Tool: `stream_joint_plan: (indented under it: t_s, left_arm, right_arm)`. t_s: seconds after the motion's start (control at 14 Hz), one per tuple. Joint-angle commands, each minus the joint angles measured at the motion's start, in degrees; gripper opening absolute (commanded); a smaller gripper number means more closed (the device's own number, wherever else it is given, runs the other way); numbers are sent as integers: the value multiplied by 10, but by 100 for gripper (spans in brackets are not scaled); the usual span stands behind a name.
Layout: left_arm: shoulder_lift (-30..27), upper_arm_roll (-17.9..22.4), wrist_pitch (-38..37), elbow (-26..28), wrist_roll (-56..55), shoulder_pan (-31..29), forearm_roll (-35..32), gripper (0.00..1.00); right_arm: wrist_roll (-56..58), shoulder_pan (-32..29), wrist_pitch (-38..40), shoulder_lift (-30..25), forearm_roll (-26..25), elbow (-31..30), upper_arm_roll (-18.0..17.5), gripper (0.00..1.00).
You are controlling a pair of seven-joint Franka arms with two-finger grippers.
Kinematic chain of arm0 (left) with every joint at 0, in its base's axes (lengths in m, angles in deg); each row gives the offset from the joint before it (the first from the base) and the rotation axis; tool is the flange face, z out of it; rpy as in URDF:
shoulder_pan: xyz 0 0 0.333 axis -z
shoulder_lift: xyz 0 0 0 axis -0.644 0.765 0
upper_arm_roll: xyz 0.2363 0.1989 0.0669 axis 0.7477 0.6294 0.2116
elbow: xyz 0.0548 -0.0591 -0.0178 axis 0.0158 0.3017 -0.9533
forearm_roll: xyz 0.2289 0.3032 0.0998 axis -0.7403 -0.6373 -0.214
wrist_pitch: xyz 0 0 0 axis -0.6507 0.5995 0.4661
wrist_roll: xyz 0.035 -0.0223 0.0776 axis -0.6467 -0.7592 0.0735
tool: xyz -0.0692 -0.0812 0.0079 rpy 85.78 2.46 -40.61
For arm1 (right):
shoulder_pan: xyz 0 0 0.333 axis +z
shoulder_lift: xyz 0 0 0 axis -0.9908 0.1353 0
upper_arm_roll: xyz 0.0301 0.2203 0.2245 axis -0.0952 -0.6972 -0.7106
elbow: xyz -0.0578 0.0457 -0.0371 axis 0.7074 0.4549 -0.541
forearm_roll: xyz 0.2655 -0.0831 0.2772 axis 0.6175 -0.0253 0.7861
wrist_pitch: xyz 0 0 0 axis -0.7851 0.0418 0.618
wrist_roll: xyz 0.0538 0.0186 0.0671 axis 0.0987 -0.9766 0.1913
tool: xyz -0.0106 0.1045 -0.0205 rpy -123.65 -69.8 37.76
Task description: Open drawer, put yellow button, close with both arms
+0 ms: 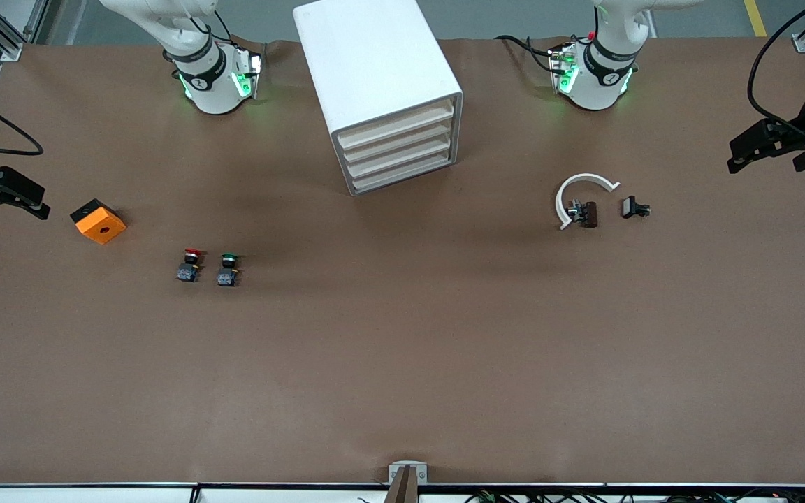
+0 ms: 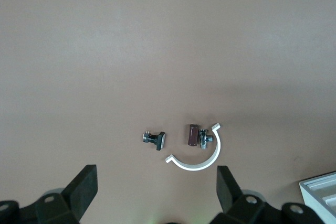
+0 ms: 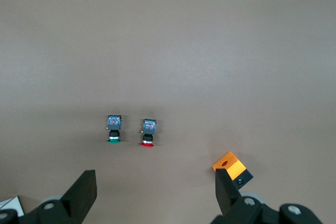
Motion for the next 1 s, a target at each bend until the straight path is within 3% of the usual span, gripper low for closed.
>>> stream_joint_plan:
  t_s: [0.0, 0.43, 0.93]
  left_arm:
    - [-39, 3, 8, 42, -8, 5, 9, 100]
    - [-47, -29, 7, 47, -45, -6, 16, 100]
    - [-40, -31, 3, 40, -44, -13, 24, 100]
  right_arm:
    - [-6, 0, 10, 9, -10, 14, -2, 100]
    - [-7, 2, 9, 9, -10, 15, -3, 100]
    - [-8, 2, 8, 9, -10, 15, -2, 100]
